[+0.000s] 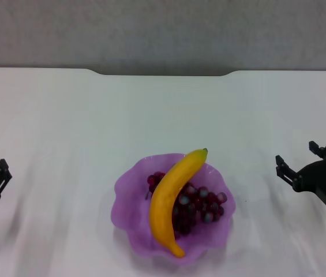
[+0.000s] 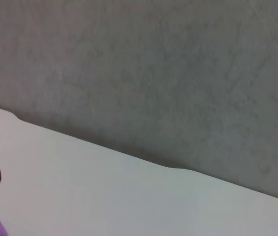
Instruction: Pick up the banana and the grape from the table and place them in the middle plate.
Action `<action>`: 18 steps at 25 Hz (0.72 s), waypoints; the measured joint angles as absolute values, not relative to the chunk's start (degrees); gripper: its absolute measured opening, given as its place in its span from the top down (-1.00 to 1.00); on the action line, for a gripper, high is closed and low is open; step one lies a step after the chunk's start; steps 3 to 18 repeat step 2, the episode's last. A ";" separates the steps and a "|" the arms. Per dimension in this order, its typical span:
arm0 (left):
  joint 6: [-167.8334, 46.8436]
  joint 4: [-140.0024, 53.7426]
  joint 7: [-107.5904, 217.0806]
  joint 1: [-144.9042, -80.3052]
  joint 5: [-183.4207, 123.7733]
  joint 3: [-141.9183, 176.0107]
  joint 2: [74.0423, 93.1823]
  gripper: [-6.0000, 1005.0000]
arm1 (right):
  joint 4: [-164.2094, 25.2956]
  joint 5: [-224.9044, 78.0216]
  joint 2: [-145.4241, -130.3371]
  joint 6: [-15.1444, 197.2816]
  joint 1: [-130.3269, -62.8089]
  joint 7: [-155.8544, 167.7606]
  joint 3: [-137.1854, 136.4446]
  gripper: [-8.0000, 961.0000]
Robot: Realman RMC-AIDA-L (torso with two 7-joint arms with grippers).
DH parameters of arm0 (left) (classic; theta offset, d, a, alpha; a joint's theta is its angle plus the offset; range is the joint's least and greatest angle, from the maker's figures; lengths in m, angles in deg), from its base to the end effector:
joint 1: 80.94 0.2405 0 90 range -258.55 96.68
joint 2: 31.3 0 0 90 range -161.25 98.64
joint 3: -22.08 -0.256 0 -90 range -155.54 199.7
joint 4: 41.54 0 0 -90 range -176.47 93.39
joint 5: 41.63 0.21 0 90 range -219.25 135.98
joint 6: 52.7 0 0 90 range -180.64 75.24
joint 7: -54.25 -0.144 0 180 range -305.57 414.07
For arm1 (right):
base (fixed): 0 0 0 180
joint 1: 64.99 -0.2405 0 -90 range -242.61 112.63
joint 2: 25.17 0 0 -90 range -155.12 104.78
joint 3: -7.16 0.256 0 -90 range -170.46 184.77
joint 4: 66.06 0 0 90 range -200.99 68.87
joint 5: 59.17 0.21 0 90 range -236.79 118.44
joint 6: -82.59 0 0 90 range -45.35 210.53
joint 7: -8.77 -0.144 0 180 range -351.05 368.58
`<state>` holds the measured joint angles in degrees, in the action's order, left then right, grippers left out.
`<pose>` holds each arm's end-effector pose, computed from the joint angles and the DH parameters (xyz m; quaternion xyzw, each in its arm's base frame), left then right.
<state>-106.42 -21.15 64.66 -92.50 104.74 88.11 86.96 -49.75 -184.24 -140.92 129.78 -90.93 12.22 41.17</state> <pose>-0.3808 0.2850 -0.0133 -0.6488 -0.3533 -0.2491 0.6263 0.3381 0.3342 -0.0562 -0.8002 0.2159 0.1414 0.5413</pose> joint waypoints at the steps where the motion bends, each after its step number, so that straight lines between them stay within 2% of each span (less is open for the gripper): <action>1: -106.42 -21.17 64.66 -92.49 104.12 87.52 86.92 -0.77 | -49.77 -184.24 -140.92 129.78 -90.88 12.78 41.16 -0.77; 18: -106.42 -21.25 64.66 -92.49 103.16 86.68 86.79 -0.77 | -49.74 -184.23 -140.92 129.78 -90.82 13.15 41.10 -0.77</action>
